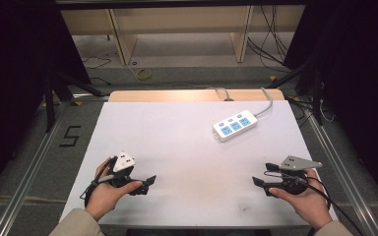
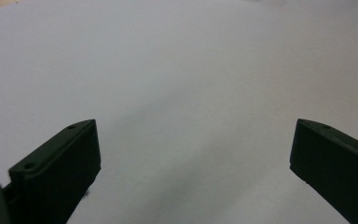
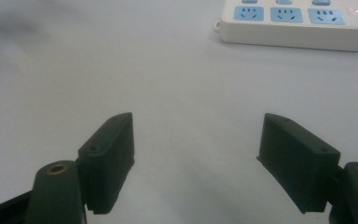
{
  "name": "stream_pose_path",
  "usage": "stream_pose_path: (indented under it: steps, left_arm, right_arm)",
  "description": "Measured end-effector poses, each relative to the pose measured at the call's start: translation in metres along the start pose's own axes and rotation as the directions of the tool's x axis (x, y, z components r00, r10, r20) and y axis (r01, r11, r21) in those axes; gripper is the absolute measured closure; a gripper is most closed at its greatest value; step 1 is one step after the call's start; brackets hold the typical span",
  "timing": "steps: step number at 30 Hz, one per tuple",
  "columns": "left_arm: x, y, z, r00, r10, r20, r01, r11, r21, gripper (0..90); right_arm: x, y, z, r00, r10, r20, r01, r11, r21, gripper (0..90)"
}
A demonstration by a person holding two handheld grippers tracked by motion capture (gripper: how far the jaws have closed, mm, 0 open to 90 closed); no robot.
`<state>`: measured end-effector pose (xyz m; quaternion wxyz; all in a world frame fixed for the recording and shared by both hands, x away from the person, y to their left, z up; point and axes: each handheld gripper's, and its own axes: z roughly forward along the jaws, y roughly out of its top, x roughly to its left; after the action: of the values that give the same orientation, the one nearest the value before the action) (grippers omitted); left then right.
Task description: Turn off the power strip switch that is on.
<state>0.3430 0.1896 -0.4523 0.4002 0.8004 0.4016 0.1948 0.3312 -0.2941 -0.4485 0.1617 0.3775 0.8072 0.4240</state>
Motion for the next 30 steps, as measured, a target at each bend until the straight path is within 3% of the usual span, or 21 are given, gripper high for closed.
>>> stream_pose_path:
  steps: [8, 16, 17, 18, 21, 26, 30]
  left_arm:
    - [-0.002, 0.000, 0.001, 0.9998, 0.018, -0.002, -0.018, 0.9998, 0.005, 1.2]
    - [-0.004, 0.000, 0.001, 0.9998, 0.017, -0.007, -0.017, 0.9998, 0.010, 1.7]
    - [-0.004, 0.000, 0.001, 0.9998, 0.017, -0.007, -0.017, 0.9998, 0.010, 2.0]
    - [-0.004, -0.001, 0.001, 0.9999, 0.015, -0.008, -0.015, 0.9998, 0.013, 2.6]
    - [-0.004, 0.000, 0.001, 0.9998, 0.016, -0.008, -0.016, 0.9997, 0.017, 3.0]
    - [-0.006, -0.001, 0.002, 0.9999, 0.014, -0.004, -0.014, 0.9997, 0.020, 3.4]
    - [-0.006, 0.000, 0.002, 0.9997, 0.023, -0.002, -0.023, 0.9995, 0.020, 3.7]
  right_arm:
    - [0.001, 0.004, -0.003, 0.9996, 0.005, 0.026, -0.005, 1.000, -0.005, 28.6]
    - [-0.003, 0.018, -0.003, 0.9983, -0.015, 0.057, 0.016, 1.000, -0.009, 59.4]
    - [-0.003, 0.018, -0.003, 0.9983, -0.015, 0.057, 0.016, 1.000, -0.009, 59.4]
    - [-0.004, 0.022, -0.001, 0.9981, -0.014, 0.060, 0.014, 1.000, -0.004, 67.0]
    - [-0.006, 0.028, 0.002, 0.9968, -0.023, 0.076, 0.022, 1.000, 0.006, 77.1]
    - [-0.011, 0.040, 0.005, 0.9933, -0.025, 0.113, 0.023, 0.999, 0.023, 90.0]
    - [-0.014, 0.046, 0.008, 0.9917, -0.032, 0.124, 0.028, 0.999, 0.037, 90.0]
